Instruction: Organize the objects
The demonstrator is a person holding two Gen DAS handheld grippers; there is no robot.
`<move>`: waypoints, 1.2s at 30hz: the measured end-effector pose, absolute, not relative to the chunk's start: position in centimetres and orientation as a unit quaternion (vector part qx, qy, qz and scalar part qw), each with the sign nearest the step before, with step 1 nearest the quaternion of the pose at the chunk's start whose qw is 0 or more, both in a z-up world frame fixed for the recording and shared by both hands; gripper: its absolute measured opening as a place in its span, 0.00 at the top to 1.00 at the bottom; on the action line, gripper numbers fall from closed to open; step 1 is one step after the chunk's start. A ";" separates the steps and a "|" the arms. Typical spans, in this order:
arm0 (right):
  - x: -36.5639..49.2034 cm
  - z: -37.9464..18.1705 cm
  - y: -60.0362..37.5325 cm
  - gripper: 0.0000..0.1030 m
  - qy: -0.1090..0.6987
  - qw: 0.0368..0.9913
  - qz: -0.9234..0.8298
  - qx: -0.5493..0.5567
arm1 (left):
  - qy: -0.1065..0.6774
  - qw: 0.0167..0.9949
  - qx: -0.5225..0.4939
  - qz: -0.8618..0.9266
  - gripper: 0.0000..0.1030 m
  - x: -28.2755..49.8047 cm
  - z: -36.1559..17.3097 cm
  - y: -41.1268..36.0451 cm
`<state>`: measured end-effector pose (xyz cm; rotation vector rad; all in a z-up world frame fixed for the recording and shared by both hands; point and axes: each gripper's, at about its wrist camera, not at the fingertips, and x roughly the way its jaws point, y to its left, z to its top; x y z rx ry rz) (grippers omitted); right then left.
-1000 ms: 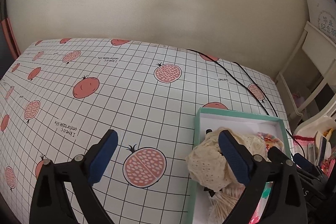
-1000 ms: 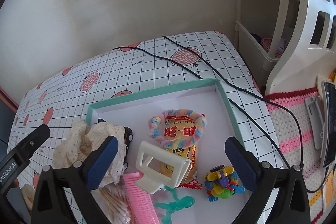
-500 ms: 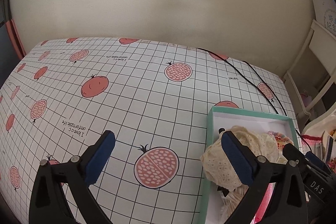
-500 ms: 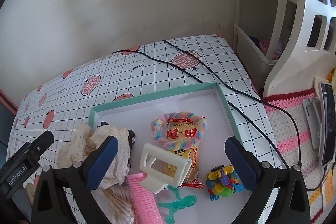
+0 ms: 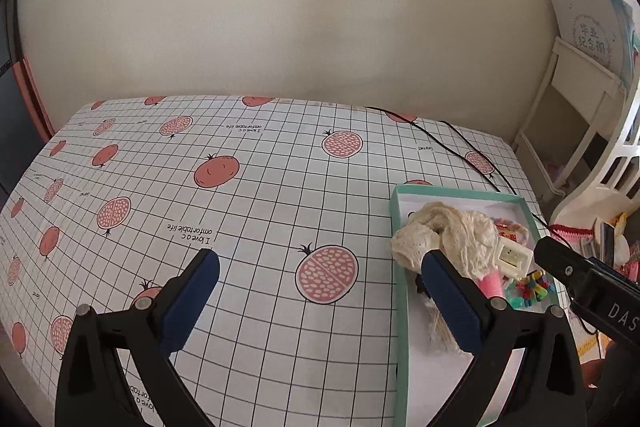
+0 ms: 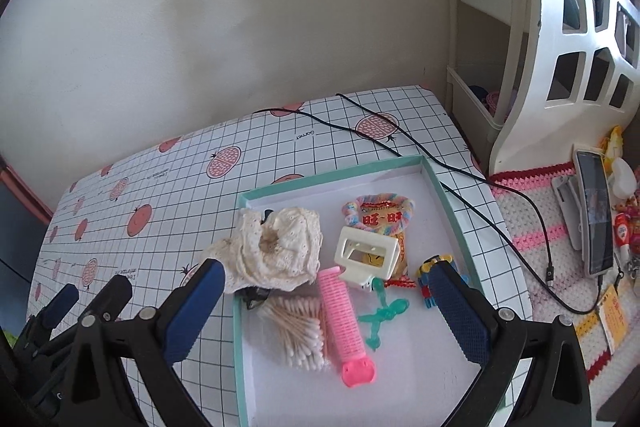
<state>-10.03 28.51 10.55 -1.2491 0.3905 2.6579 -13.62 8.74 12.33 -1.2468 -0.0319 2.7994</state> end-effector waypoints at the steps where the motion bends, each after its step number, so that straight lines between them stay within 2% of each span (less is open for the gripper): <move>1: -9.4 10.7 28.2 0.00 0.132 0.088 0.895 -0.417 | -0.010 0.041 -0.402 0.914 0.02 -12.9 12.5 8.5; 11: -4.0 8.7 25.3 0.00 0.133 0.087 0.890 -0.428 | 0.004 0.029 -0.381 0.924 0.02 -7.4 12.2 5.4; 36: 3.0 1.3 19.8 0.00 0.093 0.069 0.880 -0.460 | -0.005 0.011 -0.438 0.899 0.02 -0.9 4.0 0.9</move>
